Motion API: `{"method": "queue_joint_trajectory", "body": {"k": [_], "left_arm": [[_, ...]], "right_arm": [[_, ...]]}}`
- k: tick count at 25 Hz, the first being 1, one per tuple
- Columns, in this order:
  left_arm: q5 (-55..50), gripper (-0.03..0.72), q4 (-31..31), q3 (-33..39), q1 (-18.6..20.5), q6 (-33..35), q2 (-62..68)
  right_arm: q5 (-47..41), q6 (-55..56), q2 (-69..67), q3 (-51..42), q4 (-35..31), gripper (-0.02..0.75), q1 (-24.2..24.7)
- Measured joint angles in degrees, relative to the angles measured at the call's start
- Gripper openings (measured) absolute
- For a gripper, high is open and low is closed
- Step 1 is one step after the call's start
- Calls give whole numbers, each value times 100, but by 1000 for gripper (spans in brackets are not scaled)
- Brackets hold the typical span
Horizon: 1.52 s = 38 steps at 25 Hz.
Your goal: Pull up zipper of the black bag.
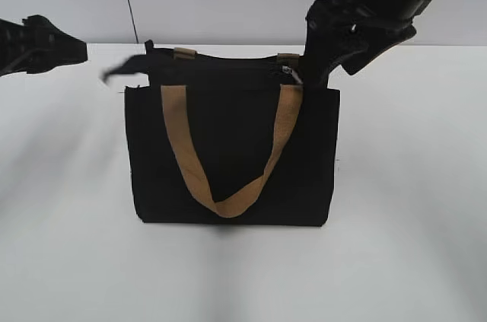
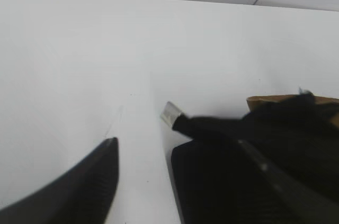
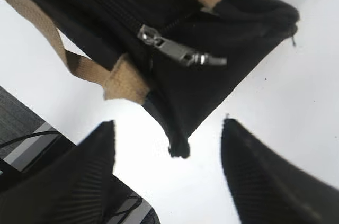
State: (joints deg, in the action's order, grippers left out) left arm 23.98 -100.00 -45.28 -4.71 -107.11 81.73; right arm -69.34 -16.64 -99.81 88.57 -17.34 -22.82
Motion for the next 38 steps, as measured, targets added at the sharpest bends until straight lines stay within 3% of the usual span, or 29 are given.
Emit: {"method": "queue_joint_trajectory", "body": {"k": [2,6,10,15,17,23,26,28,30,36,38], "left_arm": [[-97,619,0,0,0,0,28],[-413,602,0,16,0,-76,29],[-1513,588,5,238,-5,-122,29],[-2303,585,11,465,-110,-133,29],[-2450,585,54,508,-335,-133,29],[-2937,585,48,556,-1504,-115,163],[-3329,585,269,556,-2091,372,163],[-4136,585,910,556,-2599,1191,169],[-4848,585,1944,527,-3093,2352,175],[-5860,585,6186,257,-3584,6321,-332],[-6222,585,7229,154,-3711,7347,-808]], "right_arm": [[-13,-5,131,0,-28,584,0],[-6,55,580,0,163,596,0],[3,268,1134,-80,691,590,0],[350,437,2147,-1036,1071,588,0],[674,448,2610,-1642,1091,588,0],[1157,544,3971,-3407,1090,588,0],[1230,586,4470,-4008,979,588,0],[1302,596,4757,-4324,880,588,0],[1381,604,5007,-4595,835,588,0],[1289,502,5603,-4824,815,588,0],[1037,368,5701,-4830,810,590,0]]}}
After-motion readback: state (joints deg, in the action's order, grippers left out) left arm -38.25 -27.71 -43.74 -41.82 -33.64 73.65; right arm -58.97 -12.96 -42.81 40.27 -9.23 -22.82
